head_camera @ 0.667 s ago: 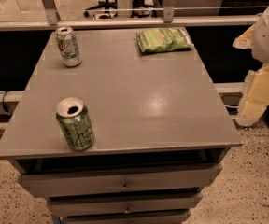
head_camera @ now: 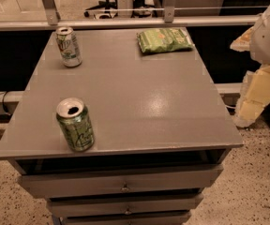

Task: Knock green can over

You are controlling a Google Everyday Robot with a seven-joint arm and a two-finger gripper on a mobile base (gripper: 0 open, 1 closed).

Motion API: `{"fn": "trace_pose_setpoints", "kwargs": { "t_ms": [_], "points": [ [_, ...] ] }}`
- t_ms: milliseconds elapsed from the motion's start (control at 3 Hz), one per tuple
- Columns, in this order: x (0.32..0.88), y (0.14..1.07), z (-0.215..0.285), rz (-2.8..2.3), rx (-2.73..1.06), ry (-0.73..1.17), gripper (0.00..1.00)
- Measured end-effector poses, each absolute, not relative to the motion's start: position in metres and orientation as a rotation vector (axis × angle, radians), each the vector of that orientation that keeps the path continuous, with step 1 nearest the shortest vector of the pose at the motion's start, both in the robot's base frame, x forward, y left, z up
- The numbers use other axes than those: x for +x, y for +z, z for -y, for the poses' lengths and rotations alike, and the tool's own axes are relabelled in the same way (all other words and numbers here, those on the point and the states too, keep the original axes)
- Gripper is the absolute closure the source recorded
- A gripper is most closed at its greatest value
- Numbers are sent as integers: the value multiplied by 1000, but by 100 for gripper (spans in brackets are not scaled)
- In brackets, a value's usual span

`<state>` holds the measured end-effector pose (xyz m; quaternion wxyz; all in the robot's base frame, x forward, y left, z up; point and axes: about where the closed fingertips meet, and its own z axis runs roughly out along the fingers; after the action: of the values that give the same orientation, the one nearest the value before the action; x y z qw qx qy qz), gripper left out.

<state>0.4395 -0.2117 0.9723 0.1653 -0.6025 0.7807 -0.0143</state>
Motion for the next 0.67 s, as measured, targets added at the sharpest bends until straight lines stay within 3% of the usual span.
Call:
{"fn": "trace_pose_setpoints", "kwargs": {
  "t_ms": [667],
  "points": [
    [436,947,135,-2088,-1630,285,0]
  ]
}}
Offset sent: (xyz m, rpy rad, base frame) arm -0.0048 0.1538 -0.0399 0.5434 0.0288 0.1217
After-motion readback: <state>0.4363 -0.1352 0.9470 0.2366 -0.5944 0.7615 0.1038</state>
